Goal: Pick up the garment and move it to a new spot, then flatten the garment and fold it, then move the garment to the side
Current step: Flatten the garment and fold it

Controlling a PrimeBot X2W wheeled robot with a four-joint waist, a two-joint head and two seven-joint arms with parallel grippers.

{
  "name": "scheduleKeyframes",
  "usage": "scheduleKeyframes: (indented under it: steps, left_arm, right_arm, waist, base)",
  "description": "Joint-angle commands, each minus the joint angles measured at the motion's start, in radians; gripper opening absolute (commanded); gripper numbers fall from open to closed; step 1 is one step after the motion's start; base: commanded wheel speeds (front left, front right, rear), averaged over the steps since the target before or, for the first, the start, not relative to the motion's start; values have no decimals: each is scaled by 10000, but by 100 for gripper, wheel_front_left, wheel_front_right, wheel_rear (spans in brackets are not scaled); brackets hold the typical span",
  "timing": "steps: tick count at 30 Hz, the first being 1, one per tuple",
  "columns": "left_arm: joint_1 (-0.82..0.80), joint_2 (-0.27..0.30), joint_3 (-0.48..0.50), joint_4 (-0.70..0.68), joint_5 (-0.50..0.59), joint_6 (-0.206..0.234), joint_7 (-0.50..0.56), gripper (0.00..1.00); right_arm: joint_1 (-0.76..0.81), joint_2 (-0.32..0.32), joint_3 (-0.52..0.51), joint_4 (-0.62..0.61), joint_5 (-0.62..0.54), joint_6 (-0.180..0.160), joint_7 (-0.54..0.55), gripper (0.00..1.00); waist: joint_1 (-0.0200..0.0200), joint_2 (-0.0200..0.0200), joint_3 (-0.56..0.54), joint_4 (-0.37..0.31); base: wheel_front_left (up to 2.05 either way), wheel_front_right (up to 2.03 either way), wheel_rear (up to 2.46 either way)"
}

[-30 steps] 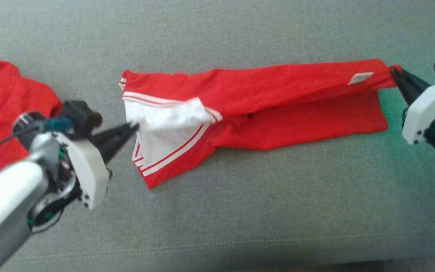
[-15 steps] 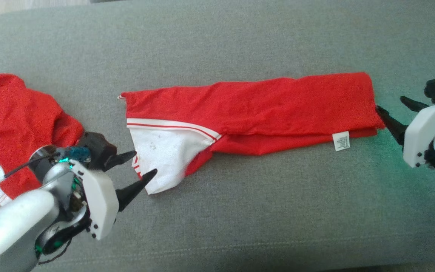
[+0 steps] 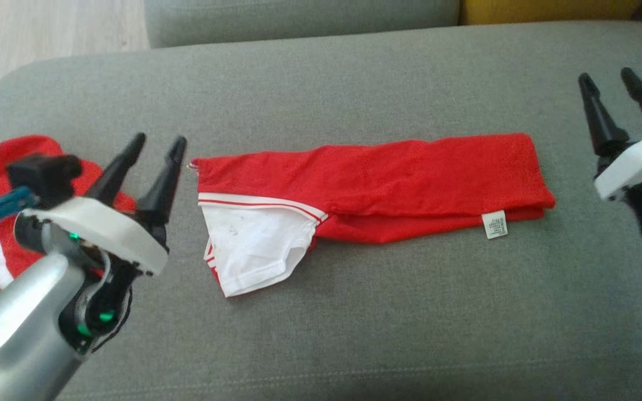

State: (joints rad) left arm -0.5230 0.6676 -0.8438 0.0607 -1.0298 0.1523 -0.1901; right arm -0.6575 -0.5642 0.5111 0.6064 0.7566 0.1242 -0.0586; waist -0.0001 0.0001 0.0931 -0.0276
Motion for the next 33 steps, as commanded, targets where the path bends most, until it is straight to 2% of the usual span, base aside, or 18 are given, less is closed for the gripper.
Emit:
scheduleKeyframes:
  steps: [1,3,5,7,12,16,20,24,33]
  left_arm:
    - [-244,141,863,-105,-219,150,-317,100]
    - [-11,-262,1489,-34,-431,301,-596,100]
    - [311,-832,2568,-15,353,558,-704,100]
    - [863,-1681,3759,-159,853,555,-710,100]
    - [2374,-3189,5346,-151,2677,-488,-713,100]
    - [3141,-3994,6176,255,3689,-1293,-714,100]
    - [3440,-4556,6767,567,4369,-1936,-715,100]
    - [3430,-4967,7099,825,4830,-2364,-715,100]
    - [3028,-5365,7265,1206,5253,-2748,-716,100]
  right_arm:
    - [314,73,-272,-328,-151,65,-340,100]
    - [579,491,-775,-522,-358,65,-721,100]
    - [1059,1069,-1435,-839,-875,65,-1213,100]
    - [1382,1384,-1814,-1024,-1603,65,-1500,100]
    - [2308,2611,-2909,-1472,-2707,65,-1831,100]
    - [2832,3068,-3556,-1540,-3371,65,-1877,100]
    - [2901,3299,-4167,-1338,-3851,65,-1684,100]
    - [2601,3514,-4868,-763,-4218,65,-1286,100]
    - [1475,3658,-5635,812,-4630,65,76,100]
  waist:
    - [1,-1,-122,30]
    - [1,-1,-183,56]
    - [1,-1,-216,110]
    - [1,-1,-194,118]
    - [1,-1,-105,159]
    - [1,-1,4,218]
    - [1,-1,236,315]
    - [1,-1,507,425]
    - [1,-1,993,751]
  base:
    - [0,0,0]
    - [0,0,0]
    - [0,0,0]
    - [0,0,0]
    - [0,0,0]
    - [0,0,0]
    - [0,0,0]
    - [0,0,0]
    - [0,0,0]
